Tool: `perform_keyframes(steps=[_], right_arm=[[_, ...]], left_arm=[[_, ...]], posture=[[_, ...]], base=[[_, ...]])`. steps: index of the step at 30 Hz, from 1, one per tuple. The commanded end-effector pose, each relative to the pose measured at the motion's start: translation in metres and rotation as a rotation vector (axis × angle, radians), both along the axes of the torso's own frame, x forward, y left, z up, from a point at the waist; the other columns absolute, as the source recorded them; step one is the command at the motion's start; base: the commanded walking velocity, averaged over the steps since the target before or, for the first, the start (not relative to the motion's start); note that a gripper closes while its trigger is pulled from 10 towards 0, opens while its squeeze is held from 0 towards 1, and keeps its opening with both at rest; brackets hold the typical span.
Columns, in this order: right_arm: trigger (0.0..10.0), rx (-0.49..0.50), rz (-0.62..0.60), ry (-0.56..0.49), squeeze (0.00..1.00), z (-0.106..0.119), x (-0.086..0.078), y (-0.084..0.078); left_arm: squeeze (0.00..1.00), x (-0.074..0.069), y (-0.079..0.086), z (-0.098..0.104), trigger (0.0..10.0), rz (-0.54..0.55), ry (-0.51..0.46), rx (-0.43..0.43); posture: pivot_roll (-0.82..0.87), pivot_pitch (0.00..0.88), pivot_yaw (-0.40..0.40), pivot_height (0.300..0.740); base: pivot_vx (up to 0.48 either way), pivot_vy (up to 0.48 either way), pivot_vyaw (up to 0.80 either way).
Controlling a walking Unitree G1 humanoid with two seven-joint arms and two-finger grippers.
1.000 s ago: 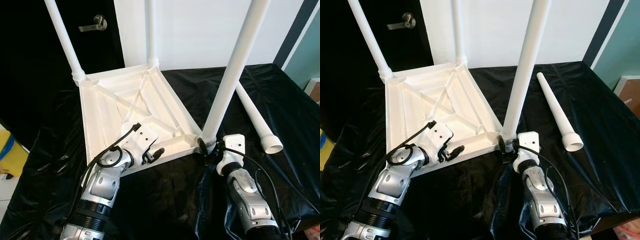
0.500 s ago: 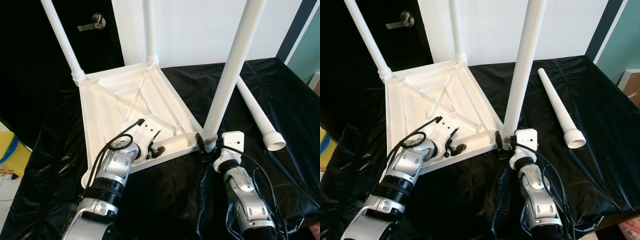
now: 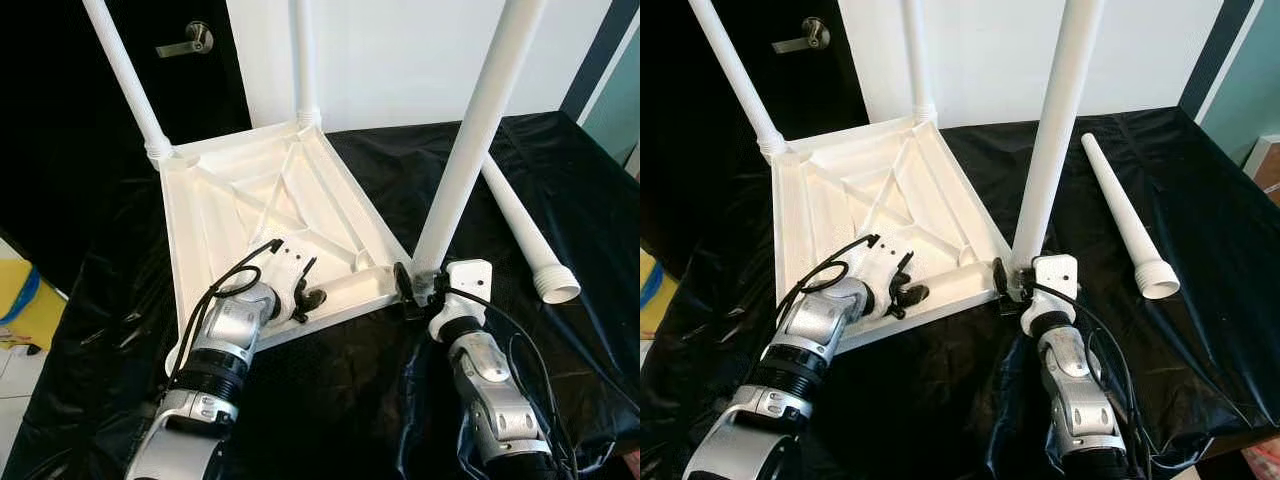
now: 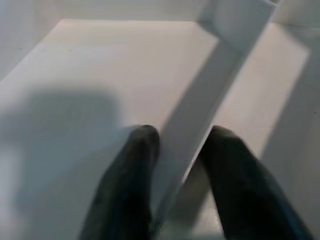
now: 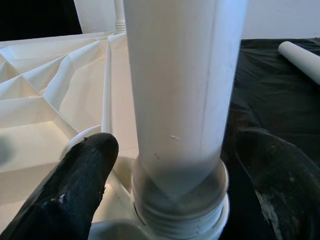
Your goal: Building children table
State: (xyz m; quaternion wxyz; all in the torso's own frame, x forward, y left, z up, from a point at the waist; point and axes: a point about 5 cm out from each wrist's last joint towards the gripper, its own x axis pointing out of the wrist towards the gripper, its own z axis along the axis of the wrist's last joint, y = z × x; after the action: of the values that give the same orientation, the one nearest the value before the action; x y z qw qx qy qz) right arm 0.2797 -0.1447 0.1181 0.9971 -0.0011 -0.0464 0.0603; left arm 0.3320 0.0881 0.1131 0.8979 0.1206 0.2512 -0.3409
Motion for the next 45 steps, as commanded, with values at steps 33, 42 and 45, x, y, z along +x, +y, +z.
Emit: perform_keyframes(steps=[33,42,45], right_arm=[[10.0,0.016,0.053,0.021,0.0,-0.003,0.009,0.009],[10.0,0.03,0.033,0.014,0.0,-0.007,-0.003,-0.001],[10.0,0.05,0.046,-0.002,0.0,-0.01,-0.021,-0.007]], left_arm=[[0.99,-0.028,-0.015,0.027,10.0,-0.072,-0.186,-0.074],[0.0,-0.023,-0.003,0.052,10.0,-0.072,-0.327,-0.077],[0.0,-0.013,0.022,0.071,10.0,0.025,-0.45,-0.045]], posture=[[-0.07,0.027,0.034,0.74],[-0.08,0.021,0.034,0.74],[-0.08,0.02,0.03,0.74]], base=[[0.0,0.0,0.0],[0.0,0.0,0.0],[0.0,0.0,0.0]])
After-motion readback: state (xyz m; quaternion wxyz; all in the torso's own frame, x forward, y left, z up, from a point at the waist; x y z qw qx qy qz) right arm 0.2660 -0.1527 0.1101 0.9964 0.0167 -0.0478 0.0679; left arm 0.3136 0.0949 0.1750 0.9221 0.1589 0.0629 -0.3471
